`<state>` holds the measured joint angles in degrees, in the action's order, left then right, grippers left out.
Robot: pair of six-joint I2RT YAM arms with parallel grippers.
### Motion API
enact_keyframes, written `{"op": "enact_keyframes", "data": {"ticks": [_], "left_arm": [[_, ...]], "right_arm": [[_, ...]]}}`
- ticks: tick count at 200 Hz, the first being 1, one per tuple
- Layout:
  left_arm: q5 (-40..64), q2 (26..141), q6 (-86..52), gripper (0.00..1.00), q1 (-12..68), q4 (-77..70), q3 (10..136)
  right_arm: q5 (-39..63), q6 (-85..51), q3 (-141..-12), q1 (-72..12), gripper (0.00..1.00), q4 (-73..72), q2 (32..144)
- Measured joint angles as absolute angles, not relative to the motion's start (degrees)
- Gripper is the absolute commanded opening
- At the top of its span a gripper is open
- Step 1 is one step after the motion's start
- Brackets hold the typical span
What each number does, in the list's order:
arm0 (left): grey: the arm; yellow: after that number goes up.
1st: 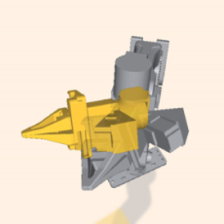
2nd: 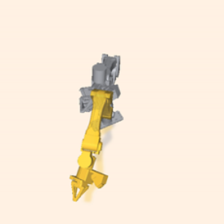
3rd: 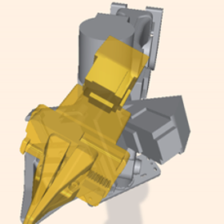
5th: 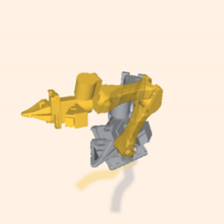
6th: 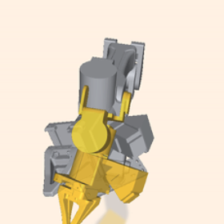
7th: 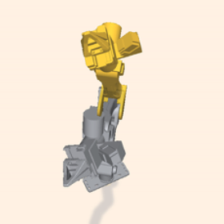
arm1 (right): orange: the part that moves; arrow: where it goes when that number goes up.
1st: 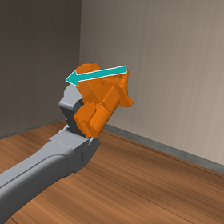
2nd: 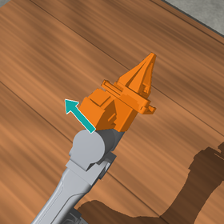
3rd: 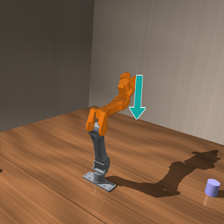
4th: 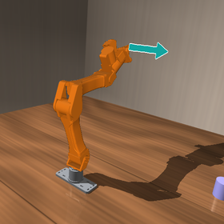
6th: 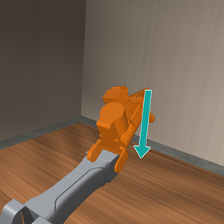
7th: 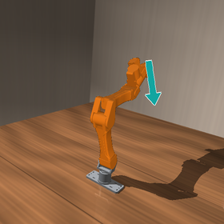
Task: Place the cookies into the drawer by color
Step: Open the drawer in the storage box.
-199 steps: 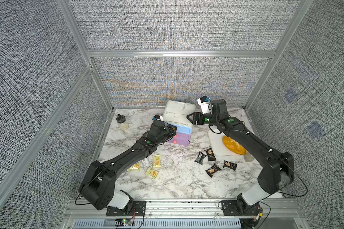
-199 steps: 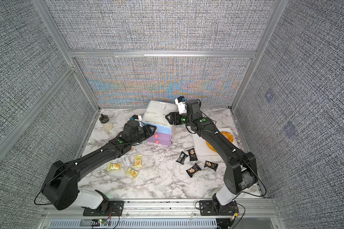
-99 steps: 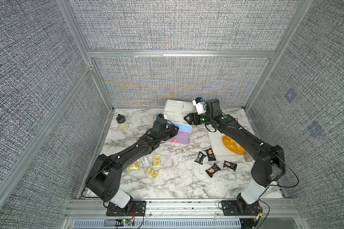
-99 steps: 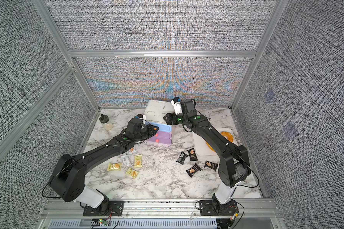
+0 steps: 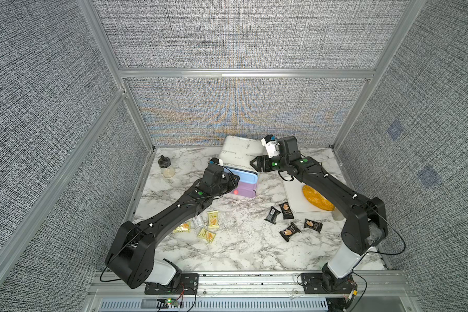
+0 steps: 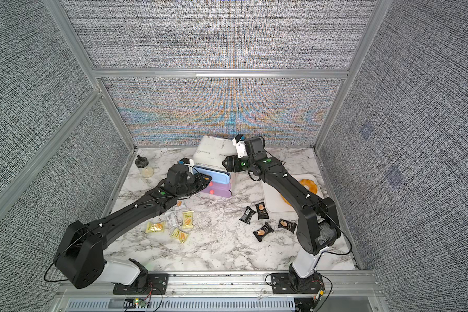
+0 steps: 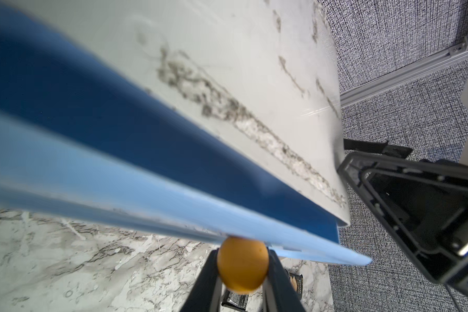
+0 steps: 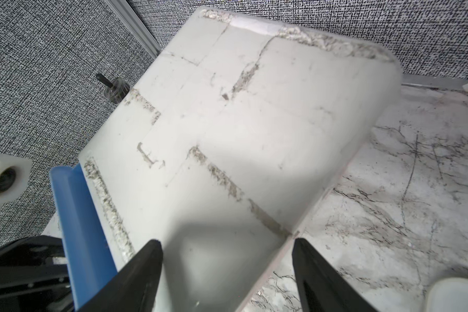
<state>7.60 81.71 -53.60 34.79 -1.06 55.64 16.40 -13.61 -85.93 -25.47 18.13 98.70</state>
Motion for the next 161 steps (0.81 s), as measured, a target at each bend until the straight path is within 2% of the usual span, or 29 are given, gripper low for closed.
{"op": "enact_keyframes", "data": {"ticks": [132,144,161], "left_arm": [[7.4,63.5,-56.2,0.17,36.4,3.2,42.2],[7.3,62.1,-56.4,0.26,36.6,4.4,41.6],[7.2,60.6,-56.4,0.52,36.7,5.8,41.5]], "right_arm": [[12.4,-14.0,-85.1,-25.5,0.79,19.1,96.1],[11.9,-14.5,-84.2,-25.4,0.80,19.2,94.4],[11.3,-14.8,-82.3,-25.4,0.85,19.0,91.9]]}}
